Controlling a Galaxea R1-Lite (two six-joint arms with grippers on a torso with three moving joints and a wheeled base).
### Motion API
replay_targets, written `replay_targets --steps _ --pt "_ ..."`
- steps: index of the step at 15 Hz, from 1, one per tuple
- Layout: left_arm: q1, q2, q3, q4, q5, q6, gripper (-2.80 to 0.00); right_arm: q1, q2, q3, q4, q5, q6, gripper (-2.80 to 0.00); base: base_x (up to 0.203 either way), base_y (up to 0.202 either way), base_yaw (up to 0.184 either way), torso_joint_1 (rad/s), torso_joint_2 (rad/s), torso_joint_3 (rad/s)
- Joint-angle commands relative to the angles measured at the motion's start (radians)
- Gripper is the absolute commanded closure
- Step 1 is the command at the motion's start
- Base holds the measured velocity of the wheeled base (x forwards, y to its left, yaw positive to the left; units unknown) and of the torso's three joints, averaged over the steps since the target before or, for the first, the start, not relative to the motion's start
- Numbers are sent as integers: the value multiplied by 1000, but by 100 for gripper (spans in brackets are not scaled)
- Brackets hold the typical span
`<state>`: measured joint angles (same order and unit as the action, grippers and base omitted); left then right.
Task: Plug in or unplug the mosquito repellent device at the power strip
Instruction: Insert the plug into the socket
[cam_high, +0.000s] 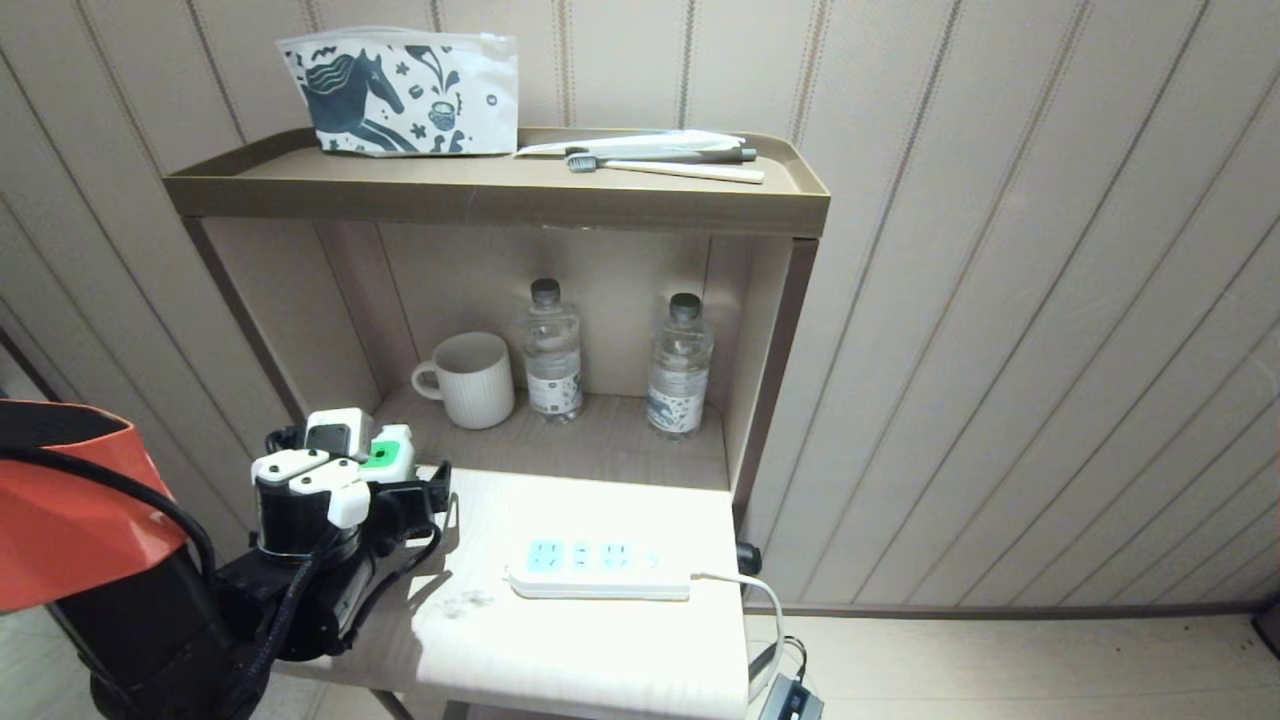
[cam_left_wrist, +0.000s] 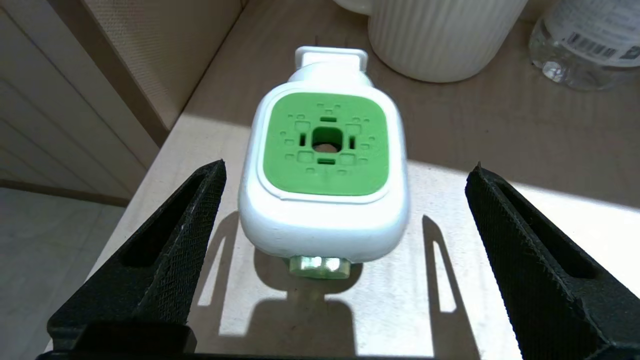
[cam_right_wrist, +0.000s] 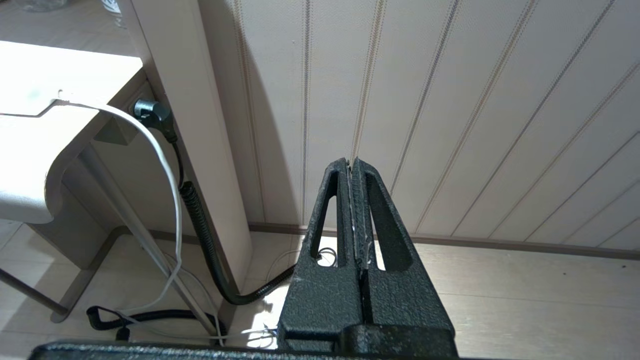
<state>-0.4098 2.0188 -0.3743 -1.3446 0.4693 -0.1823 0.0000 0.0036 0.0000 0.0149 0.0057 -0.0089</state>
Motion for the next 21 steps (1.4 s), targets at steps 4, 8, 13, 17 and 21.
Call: replay_targets --steps 4,8,13,17,21 --pt "18 46 -27 -21 3 -20 -280 0 -1 0 0 0 0 0 0 0 0 0 0 0" --pt "36 83 -76 -27 6 -67 -280 0 -1 0 0 0 0 0 0 0 0 0 0 0" --pt "56 90 -87 -36 8 -61 -280 0 -1 0 0 0 0 0 0 0 0 0 0 0" --pt "75 83 -84 -36 8 -43 -280 0 -1 0 0 0 0 0 0 0 0 0 0 0" --pt "75 80 -99 -36 7 -12 -280 0 -1 0 0 0 0 0 0 0 0 0 0 0"
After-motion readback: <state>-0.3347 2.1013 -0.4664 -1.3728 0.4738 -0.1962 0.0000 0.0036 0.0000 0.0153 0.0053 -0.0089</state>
